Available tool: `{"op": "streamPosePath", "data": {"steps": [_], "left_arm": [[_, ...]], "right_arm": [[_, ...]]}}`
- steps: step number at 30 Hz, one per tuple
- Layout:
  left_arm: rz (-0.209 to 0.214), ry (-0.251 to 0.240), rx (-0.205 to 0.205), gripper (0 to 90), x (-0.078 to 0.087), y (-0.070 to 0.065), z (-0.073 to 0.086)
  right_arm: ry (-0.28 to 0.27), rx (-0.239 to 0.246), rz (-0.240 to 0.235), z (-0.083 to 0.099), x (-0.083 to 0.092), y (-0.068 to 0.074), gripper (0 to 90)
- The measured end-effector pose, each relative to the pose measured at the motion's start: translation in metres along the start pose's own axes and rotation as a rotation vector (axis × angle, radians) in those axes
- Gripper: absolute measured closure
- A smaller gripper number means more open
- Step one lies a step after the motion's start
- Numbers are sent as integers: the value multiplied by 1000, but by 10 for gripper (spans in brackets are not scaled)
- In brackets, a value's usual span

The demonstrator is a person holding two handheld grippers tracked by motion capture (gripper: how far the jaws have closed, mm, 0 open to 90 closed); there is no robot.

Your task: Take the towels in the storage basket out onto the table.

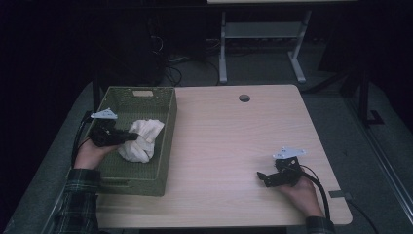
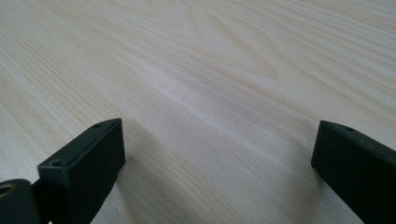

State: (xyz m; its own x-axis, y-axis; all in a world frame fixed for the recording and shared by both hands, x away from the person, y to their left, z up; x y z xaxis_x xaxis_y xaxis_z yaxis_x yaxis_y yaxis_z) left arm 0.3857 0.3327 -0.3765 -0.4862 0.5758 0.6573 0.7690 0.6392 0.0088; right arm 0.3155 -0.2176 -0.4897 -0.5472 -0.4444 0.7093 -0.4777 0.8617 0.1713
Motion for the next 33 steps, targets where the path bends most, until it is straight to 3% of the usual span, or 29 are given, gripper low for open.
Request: {"op": "streamPosePath", "data": {"steps": [7, 11, 19, 29, 33], "left_arm": [[11, -109, -41, 749, 16, -11, -21], [-2, -148, -62, 749, 23, -17, -34], [32, -221, -118, 749, 32, -35, -65], [99, -253, -171, 748, 23, -67, -99], [128, -263, -174, 748, 16, -78, -107]], "right_arm": [[0, -1, 0, 0, 0, 0, 24], [-1, -2, 0, 0, 0, 0, 24], [-1, 0, 0, 0, 0, 0, 24], [0, 0, 0, 0, 0, 0, 24], [-1, 0, 0, 0, 0, 0, 24]]}}
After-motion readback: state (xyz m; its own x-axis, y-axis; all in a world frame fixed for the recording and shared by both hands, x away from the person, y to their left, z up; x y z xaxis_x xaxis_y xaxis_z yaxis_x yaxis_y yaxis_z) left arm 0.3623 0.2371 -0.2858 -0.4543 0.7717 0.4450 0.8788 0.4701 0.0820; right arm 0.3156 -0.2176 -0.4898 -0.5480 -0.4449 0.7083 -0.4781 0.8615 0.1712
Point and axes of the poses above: each handheld gripper's, and its own axes: x roughly backward along the jaws, z roughly out of its underside, y roughly to its left, the point moved 1 cm from there along -x, roughly forward along the jaws, and after that the axes turned 11 degrees about -x, right-handed, at the moved point
